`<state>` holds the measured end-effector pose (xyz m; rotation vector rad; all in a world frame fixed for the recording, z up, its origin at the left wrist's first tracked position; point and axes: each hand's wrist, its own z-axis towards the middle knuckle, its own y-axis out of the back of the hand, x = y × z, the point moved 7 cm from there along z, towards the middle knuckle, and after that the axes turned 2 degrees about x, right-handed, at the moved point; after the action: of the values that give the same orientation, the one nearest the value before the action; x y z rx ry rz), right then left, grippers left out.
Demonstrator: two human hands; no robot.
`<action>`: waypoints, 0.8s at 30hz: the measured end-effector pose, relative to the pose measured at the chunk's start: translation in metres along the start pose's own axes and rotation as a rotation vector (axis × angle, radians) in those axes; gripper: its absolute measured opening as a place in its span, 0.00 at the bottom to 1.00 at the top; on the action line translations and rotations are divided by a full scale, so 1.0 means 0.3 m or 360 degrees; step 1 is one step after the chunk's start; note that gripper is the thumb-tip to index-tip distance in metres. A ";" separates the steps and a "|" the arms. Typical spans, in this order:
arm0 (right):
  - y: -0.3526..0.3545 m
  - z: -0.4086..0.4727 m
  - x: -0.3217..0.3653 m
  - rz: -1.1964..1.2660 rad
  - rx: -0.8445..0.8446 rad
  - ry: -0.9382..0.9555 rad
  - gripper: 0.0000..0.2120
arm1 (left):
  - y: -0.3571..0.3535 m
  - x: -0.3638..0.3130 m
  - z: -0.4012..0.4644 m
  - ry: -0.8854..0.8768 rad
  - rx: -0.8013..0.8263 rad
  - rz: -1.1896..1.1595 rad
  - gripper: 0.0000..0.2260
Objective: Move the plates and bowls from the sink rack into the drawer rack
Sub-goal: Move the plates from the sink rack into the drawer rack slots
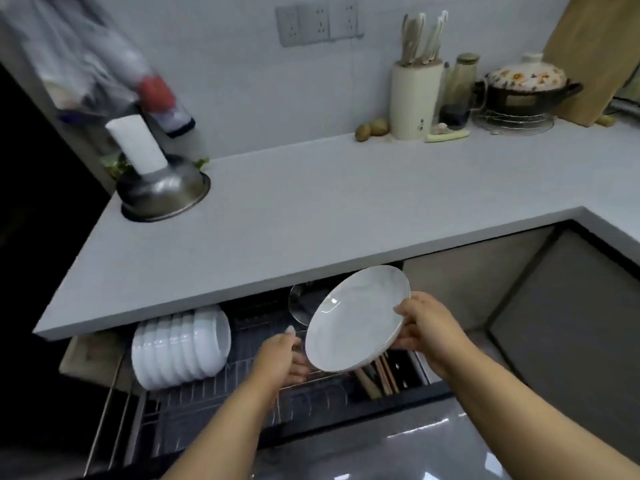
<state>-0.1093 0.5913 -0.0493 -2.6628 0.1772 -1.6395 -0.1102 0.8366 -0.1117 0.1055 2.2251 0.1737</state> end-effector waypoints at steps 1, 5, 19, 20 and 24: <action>-0.079 0.017 -0.016 -0.0060 0.0031 -0.0022 0.08 | 0.099 0.031 0.007 0.0004 -0.0082 0.0067 0.16; -0.366 0.096 -0.109 -0.0253 0.0127 -0.0120 0.07 | 0.444 0.158 0.036 -0.0043 -0.0304 0.0404 0.12; -0.912 0.447 -0.360 -0.1001 0.0174 -0.0242 0.21 | 0.804 0.410 0.118 -0.0104 -0.0393 0.1308 0.20; -0.919 0.487 -0.378 -0.1073 0.0171 -0.0230 0.25 | 0.798 0.411 0.112 -0.0123 -0.0399 0.1331 0.21; -0.996 0.532 -0.355 -0.1203 0.0147 -0.0198 0.24 | 0.802 0.391 0.091 -0.0214 -0.0476 0.1372 0.20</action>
<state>0.0125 0.8909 -0.1960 -2.9183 -0.9895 -1.5203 -0.1568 1.0926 -0.1804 0.8784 1.8620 0.9278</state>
